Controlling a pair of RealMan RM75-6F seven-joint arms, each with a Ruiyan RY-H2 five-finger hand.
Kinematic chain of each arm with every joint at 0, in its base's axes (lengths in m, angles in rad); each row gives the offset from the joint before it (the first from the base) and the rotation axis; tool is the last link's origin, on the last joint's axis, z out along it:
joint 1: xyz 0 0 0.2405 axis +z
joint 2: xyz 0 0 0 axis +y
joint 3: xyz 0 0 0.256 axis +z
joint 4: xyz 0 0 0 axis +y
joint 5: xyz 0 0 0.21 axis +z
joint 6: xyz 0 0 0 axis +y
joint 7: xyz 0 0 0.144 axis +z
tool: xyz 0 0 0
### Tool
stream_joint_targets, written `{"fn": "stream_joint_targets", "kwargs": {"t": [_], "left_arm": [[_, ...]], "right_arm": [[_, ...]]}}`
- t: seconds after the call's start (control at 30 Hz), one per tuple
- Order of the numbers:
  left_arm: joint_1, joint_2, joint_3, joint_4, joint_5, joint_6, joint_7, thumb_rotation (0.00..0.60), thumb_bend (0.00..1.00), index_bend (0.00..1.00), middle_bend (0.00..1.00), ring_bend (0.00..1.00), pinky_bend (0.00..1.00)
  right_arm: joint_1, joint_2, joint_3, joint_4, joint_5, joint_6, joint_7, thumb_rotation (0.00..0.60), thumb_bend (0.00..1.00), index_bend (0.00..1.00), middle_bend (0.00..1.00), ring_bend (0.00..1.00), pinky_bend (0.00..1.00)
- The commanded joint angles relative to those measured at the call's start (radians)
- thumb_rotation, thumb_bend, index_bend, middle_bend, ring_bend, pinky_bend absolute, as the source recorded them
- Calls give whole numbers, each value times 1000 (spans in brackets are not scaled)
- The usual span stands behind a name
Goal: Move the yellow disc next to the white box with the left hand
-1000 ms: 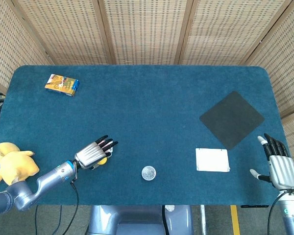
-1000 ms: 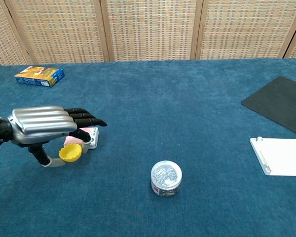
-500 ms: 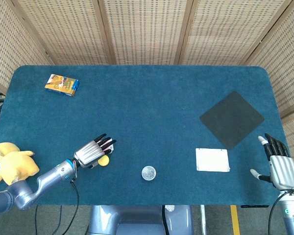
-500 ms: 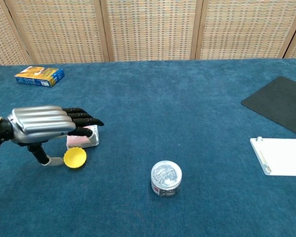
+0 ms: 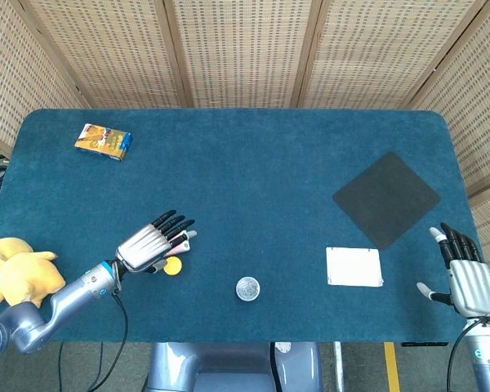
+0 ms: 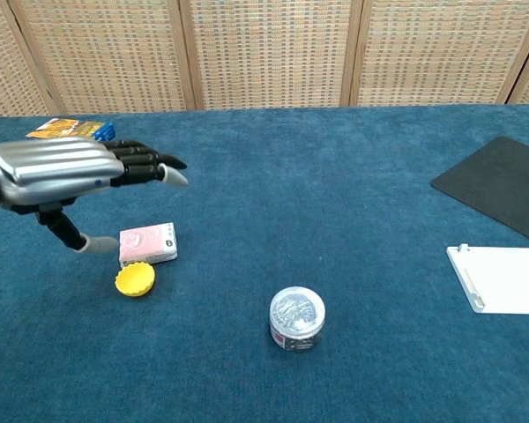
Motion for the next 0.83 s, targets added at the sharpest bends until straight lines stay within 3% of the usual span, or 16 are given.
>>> {"fn": "stream_joint_targets", "kwargs": {"t": [0.03,0.2,0.4,0.83], "left_arm": [[23,48,-30,-58,-14,56,-19,600,327,70,0,0,0],[98,95,-61,-168,-87,147,27,600,324,23,0,0,0],[271,96,-67,-283,-174,368,253,600,321,0,0,0,0],[540,84,31,-364,-241,592,324,600,307,0,0,0,0]], "right_arm": [[0,0,-1,0,-3,2,0,600,0,77,0,0,61],[0,2,-2,-3,0,-2,-5,600,0,76,0,0,61],[1,2,-5,-6,-4,-5,-17,600,0,76,0,0,61],[-2,-2,-24,-36,-54,23,-67,600,0,76,0,0,61]]}}
